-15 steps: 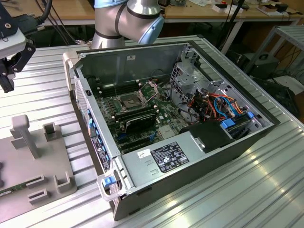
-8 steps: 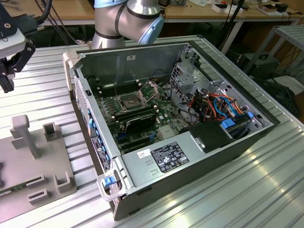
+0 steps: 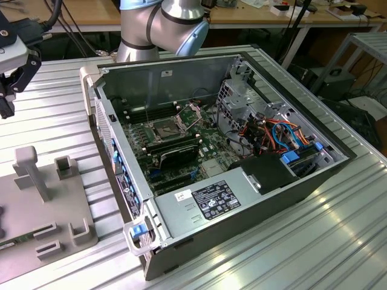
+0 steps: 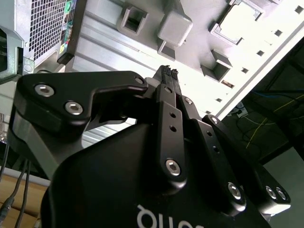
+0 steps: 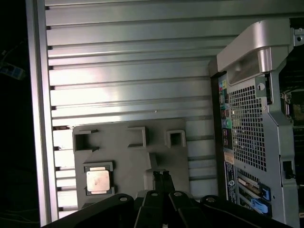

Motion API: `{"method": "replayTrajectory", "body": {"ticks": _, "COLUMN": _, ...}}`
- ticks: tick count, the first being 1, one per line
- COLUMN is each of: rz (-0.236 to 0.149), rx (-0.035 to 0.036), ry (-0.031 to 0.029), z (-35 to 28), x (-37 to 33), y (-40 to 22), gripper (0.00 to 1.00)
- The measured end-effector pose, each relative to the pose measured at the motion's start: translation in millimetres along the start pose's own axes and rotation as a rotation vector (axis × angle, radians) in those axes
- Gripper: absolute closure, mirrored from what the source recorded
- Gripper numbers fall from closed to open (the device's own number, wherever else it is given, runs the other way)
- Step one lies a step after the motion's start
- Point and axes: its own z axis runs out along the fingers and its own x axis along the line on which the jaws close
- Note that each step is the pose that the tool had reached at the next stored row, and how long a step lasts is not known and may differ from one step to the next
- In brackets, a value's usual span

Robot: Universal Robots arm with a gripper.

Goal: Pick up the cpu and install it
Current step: 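Reach for the cpu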

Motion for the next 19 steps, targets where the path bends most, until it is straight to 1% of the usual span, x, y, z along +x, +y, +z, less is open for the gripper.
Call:
{"method": "replayTrajectory", "body": {"ticks": 4, "rz": 0.000, "rx": 0.0000, "ry": 0.0000, "z": 0.0, "x": 1.5, "y": -0.1, "gripper": 0.89}}
{"method": "replayTrajectory", "body": {"ticks": 14, "rz": 0.000, "rx": 0.0001, "ry": 0.0001, "z": -0.1, "x": 1.9, "y": -0.1, "gripper": 0.89}}
{"method": "replayTrajectory", "body": {"ticks": 19, "rz": 0.000, "rx": 0.0001, "ry": 0.0000, "z": -0.1, "x": 5.5, "y": -0.4, "gripper": 0.89}}
